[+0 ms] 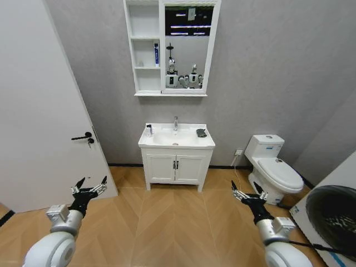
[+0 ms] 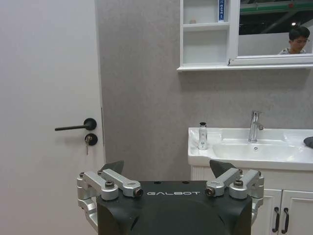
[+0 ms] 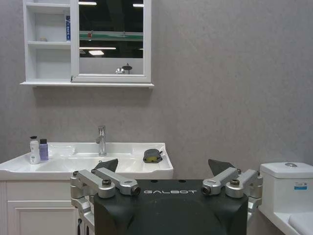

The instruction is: Move facial cleanser and shampoo from washbasin to cabinet, then wipe washbasin with towel.

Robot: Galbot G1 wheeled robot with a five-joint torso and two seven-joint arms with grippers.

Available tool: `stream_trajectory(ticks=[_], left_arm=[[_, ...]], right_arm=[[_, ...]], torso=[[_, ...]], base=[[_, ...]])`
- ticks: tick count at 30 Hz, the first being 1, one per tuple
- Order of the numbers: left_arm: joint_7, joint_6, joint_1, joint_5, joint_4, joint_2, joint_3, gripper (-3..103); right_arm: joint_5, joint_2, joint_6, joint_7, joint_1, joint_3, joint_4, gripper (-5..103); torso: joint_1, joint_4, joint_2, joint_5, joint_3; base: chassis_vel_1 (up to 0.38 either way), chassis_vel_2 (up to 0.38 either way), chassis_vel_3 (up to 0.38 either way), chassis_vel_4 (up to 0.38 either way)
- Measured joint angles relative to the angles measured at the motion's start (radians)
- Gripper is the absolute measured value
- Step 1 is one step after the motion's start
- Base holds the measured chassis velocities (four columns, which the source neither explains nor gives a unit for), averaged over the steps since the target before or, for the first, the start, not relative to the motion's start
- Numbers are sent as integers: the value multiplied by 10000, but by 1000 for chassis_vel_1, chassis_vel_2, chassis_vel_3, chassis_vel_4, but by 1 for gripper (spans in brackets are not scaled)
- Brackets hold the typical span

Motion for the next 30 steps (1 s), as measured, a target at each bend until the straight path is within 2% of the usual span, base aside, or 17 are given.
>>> stream_trajectory(ticks=[30], left_arm=[[10, -46, 280, 307, -85, -257, 77, 99]], right_arm=[[-38, 100, -285, 21, -84, 28, 102, 100]], torso=[[0, 1, 0, 0, 0]], base=[[0, 0, 0, 0]])
